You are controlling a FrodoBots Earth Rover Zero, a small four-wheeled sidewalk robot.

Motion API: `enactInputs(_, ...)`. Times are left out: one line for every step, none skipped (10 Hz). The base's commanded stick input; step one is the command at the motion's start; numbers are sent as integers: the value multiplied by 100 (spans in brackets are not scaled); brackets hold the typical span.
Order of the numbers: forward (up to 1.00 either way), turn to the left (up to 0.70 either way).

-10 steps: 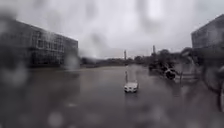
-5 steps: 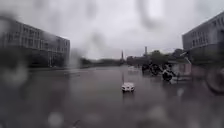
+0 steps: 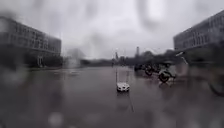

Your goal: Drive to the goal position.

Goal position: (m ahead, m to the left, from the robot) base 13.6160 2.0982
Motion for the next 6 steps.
enactInputs(100, 0)
enactInputs(100, 0)
enactInputs(100, 0)
enactInputs(100, 0)
enactInputs(100, 0)
enactInputs(100, 0)
